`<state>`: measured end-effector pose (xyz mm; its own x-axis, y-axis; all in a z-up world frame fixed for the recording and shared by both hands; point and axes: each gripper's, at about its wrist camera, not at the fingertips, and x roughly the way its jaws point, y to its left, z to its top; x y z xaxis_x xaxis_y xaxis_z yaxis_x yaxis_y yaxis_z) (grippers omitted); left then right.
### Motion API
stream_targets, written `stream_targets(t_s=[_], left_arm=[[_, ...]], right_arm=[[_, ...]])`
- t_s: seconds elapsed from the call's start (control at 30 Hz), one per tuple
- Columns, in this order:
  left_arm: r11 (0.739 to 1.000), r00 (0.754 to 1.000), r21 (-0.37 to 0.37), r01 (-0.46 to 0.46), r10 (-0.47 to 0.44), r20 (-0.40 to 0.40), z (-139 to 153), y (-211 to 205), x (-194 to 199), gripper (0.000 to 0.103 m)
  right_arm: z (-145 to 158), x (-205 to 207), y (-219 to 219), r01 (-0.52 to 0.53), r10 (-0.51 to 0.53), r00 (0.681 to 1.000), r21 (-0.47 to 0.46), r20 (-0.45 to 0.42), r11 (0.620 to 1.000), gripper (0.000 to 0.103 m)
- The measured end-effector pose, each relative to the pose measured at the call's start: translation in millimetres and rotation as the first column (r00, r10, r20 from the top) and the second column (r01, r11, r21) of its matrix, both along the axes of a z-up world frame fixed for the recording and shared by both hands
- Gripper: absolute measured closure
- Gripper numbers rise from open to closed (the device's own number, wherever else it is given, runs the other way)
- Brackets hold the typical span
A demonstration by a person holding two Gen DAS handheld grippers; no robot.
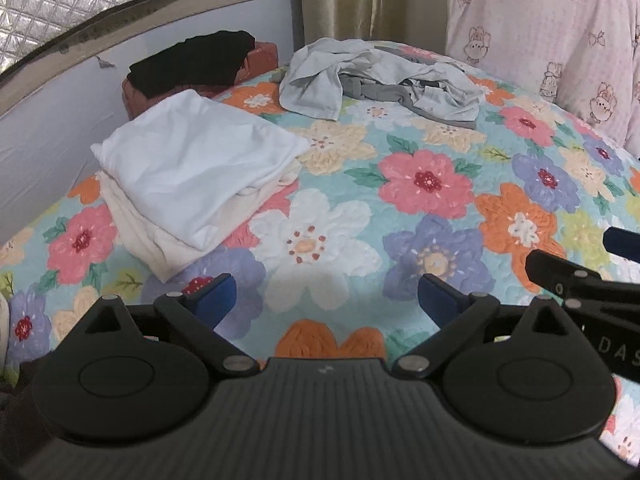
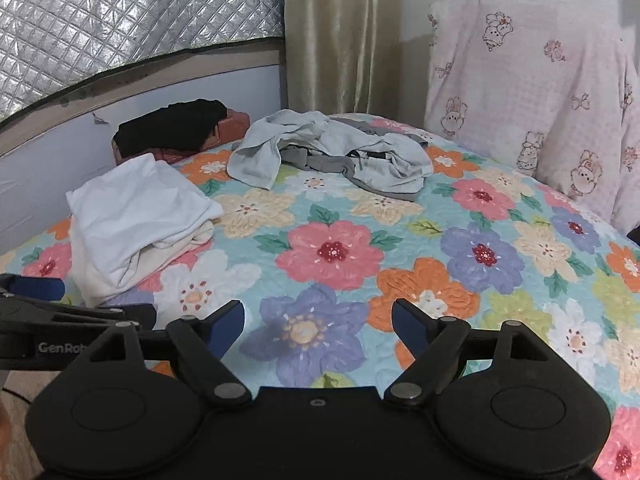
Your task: Fold clothes
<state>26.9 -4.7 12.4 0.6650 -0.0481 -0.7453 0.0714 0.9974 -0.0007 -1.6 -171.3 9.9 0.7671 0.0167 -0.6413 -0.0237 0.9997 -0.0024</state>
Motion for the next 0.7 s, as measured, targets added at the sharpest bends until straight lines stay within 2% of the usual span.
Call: stream_targets(t_s=[0.47,0.7], left_arm=[[0.999,0.999,-0.035,-0.010,0.009,-0.032,1.7,-15.6,-18.2,0.004],[0.999,0.998,-0.047,-0.021,0.018,-0.053,-0.6,-19.1,-17.9,0.004]], right_arm=[[8.8,-26.0,-10.2,0.093,-0.093,0.996,-0.023,-0.005,0.995,0.014],[7.5,-26.9,-16.9,0.096,-0.096,0.995,-0.015,-0.015,0.995,0.014]])
